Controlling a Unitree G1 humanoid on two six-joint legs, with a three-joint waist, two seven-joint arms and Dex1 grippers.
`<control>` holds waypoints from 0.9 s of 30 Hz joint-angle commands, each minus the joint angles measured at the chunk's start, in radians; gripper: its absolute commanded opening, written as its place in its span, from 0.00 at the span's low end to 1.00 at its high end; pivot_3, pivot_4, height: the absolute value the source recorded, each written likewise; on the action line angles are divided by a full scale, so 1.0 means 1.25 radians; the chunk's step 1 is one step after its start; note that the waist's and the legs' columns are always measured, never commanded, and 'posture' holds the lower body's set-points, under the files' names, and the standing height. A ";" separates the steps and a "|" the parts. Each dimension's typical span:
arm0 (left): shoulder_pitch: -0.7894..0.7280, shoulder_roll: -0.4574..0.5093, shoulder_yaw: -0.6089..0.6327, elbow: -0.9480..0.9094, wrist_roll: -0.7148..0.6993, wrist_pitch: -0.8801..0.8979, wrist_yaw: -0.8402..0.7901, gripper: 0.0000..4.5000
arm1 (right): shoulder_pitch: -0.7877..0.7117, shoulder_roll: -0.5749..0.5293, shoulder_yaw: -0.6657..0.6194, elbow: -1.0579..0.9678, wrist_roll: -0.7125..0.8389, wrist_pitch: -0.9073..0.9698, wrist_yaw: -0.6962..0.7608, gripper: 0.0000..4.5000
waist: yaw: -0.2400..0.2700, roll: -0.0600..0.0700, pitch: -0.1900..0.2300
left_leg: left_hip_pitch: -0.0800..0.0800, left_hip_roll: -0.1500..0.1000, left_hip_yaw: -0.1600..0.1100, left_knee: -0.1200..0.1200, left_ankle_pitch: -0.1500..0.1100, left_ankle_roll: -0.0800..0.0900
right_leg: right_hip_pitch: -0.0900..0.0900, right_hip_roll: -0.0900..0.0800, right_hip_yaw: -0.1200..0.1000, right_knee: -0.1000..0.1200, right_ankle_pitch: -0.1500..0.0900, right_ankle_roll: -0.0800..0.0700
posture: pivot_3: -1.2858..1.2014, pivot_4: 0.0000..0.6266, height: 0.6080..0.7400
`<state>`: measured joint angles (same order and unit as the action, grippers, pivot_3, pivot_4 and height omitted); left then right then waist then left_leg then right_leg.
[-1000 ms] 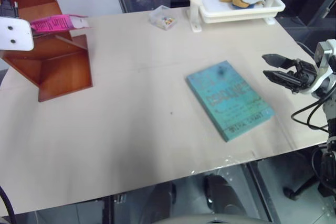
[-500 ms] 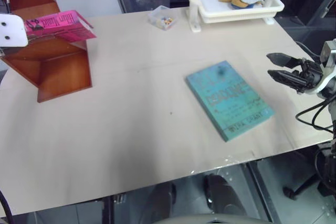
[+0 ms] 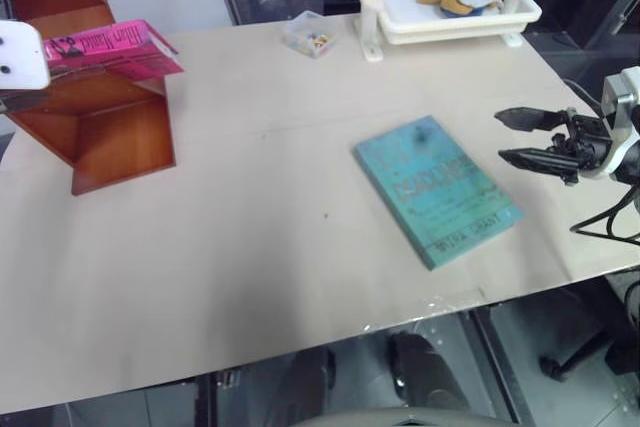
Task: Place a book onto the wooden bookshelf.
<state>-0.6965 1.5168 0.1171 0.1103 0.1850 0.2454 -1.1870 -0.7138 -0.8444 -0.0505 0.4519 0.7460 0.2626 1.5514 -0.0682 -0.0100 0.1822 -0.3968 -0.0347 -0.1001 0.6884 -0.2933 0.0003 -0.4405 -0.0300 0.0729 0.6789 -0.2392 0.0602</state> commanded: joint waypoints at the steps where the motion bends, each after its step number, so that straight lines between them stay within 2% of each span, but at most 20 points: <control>1: -0.007 -0.012 0.073 -0.095 -0.102 0.047 -0.034 0.99 | -0.030 -0.027 0.005 -0.018 0.032 -0.018 0.050 0.85 | 0.000 0.000 0.000 | 0.000 0.000 0.000 0.000 0.000 0.000 | 0.000 0.000 0.000 0.000 0.000 0.000 | 0.52 0.24 1.00; 3: 0.005 -0.030 0.092 -0.141 -0.154 0.085 -0.052 0.99 | -0.033 -0.030 0.013 -0.017 0.036 -0.023 0.050 0.85 | 0.002 0.000 0.000 | 0.000 0.000 0.000 0.000 0.000 0.000 | 0.000 -0.001 0.000 0.000 0.000 0.000 | 0.52 0.24 1.00; 7: 0.078 -0.118 0.158 -0.267 -0.285 0.229 -0.060 0.99 | -0.024 -0.033 0.008 -0.047 0.054 -0.013 0.050 0.85 | 0.001 0.000 0.000 | 0.000 0.000 -0.001 0.000 0.000 0.000 | 0.000 0.000 0.000 0.001 0.000 0.000 | 0.52 0.24 1.00; 10: 0.201 -0.247 0.252 -0.414 -0.399 0.398 -0.017 0.99 | 0.028 -0.042 -0.024 -0.065 0.060 0.000 0.050 0.85 | 0.001 0.001 -0.001 | 0.001 0.001 -0.003 0.000 0.000 0.000 | 0.000 0.000 0.001 0.001 0.000 0.000 | 0.52 0.24 1.00; 12: 0.264 -0.296 0.290 -0.483 -0.433 0.454 0.015 0.99 | 0.057 -0.045 -0.040 -0.074 0.055 0.000 0.050 0.85 | 0.003 0.000 0.000 | 0.000 0.002 -0.003 0.001 0.000 0.000 | 0.000 -0.001 0.001 0.000 0.000 0.000 | 0.52 0.24 1.00; 15: 0.441 -0.478 0.350 -0.633 -0.487 0.526 0.115 0.99 | 0.164 -0.051 -0.097 -0.085 0.037 -0.011 0.026 0.85 | 0.005 0.001 -0.001 | 0.000 0.002 -0.003 0.001 0.000 0.000 | 0.000 -0.003 0.001 0.000 0.000 0.000 | 0.52 0.24 1.00; 16: 0.469 -0.514 0.358 -0.657 -0.495 0.536 0.144 0.99 | 0.184 -0.050 -0.108 -0.088 0.031 -0.013 0.020 0.85 | 0.008 0.001 -0.001 | 0.000 0.002 -0.002 0.001 0.000 0.000 | 0.000 -0.003 0.002 0.000 0.000 0.000 | 0.52 0.24 1.00; 20: 0.632 -0.677 0.291 -0.747 -0.477 0.498 0.270 0.99 | 0.299 -0.044 -0.157 -0.055 -0.055 -0.114 -0.032 0.85 | 0.021 0.001 -0.002 | 0.003 0.002 -0.002 0.001 0.000 0.000 | 0.002 -0.003 0.003 0.000 0.000 0.000 | 0.52 0.24 1.00; 23: 0.711 -0.740 0.257 -0.766 -0.455 0.442 0.323 0.99 | 0.346 -0.055 -0.192 0.000 -0.094 -0.163 -0.044 0.85 | 0.027 0.001 -0.002 | 0.012 0.002 -0.001 0.000 0.000 0.000 | 0.011 -0.003 0.003 -0.001 0.001 -0.001 | 0.52 0.24 1.00; 27: 0.774 -0.798 0.272 -0.751 -0.488 0.394 0.349 0.99 | 0.360 -0.069 -0.210 0.098 -0.161 -0.251 -0.052 0.85 | 0.026 0.001 -0.002 | 0.029 0.002 0.000 -0.002 -0.001 0.000 | 0.028 -0.002 0.002 -0.004 0.000 -0.001 | 0.52 0.24 1.00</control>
<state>0.2561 0.5294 0.4283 -0.8106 -0.4025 0.7833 -0.7704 -0.2587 -0.9002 -0.2628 0.5383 0.5715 0.0061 1.4925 -0.0352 -0.0086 0.1801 -0.3583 -0.0316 -0.0983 0.6862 -0.2940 0.0007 -0.4020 -0.0317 0.0759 0.6717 -0.2394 0.0594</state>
